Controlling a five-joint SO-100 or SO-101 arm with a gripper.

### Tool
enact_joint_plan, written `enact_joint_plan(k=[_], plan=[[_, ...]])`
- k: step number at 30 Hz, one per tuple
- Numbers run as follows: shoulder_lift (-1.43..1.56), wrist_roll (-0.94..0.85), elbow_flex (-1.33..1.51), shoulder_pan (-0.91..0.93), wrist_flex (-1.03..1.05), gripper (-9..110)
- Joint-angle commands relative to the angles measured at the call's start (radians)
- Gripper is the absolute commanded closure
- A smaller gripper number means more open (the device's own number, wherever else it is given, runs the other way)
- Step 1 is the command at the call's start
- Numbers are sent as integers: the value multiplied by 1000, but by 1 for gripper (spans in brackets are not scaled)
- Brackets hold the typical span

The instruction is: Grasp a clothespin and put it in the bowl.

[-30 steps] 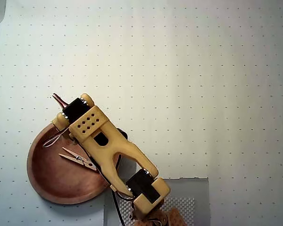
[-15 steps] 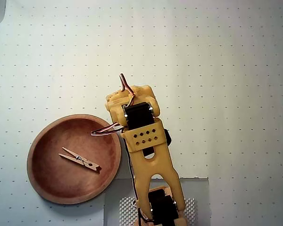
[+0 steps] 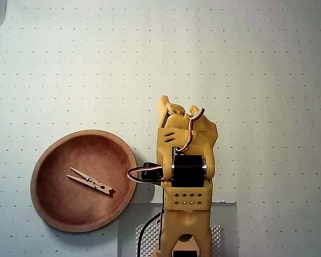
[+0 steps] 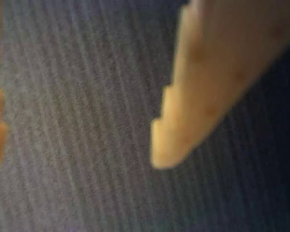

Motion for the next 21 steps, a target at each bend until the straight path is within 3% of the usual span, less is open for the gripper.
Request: enact_joint_plan(k=[1,11,21], plan=[[46,166,-57,32,-44,81],[112,626,-44,80,-164,81],[164,861,-40,83,-233,81]])
